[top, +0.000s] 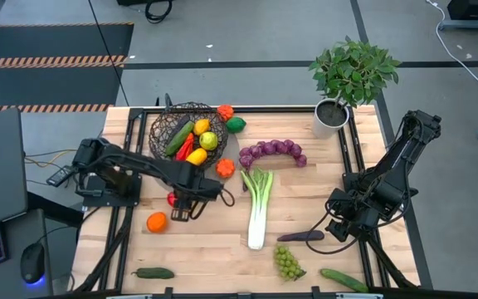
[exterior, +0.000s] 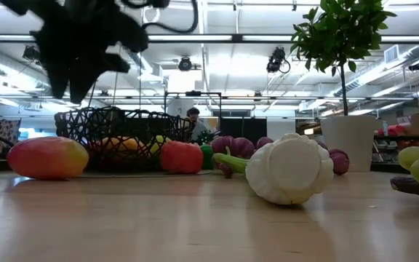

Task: Build produce basket
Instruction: Put the orange mango into the wire basket

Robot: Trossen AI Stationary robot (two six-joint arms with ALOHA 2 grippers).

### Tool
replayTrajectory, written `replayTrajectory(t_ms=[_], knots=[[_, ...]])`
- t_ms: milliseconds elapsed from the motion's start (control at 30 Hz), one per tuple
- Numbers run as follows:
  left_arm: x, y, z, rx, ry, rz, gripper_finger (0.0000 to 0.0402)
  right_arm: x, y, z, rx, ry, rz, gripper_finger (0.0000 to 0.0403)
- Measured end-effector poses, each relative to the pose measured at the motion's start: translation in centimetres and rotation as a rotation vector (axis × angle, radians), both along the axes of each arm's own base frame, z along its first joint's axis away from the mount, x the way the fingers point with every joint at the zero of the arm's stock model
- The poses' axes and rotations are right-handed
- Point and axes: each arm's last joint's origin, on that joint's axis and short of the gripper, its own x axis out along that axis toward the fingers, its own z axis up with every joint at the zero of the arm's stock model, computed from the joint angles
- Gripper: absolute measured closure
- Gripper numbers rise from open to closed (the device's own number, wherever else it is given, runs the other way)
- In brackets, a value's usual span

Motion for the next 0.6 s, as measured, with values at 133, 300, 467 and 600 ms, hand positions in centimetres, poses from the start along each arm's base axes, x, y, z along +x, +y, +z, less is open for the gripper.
replayTrajectory(t_ms=[133,300,467,600], knots=[[-0.4,0.1,-1.9,0.004,0.010,0.010,0.0169,0.0,0.1,0.0,0.021,0.014,0.005,0.0058],[-1.2,0.2,-4.0,0.009,0.040,0.009,0.0092,0.0,0.2,0.0,0.035,0.029,0.010,0.0058],[-2.4,0.4,-5.9,0.023,0.085,0.009,0.0046,0.0,0.2,0.0,0.043,0.032,-0.006,0.0058],[-3.0,0.4,-7.3,0.015,0.087,0.006,0.0032,0.0,0.2,0.0,0.048,0.033,-0.018,0.0058]])
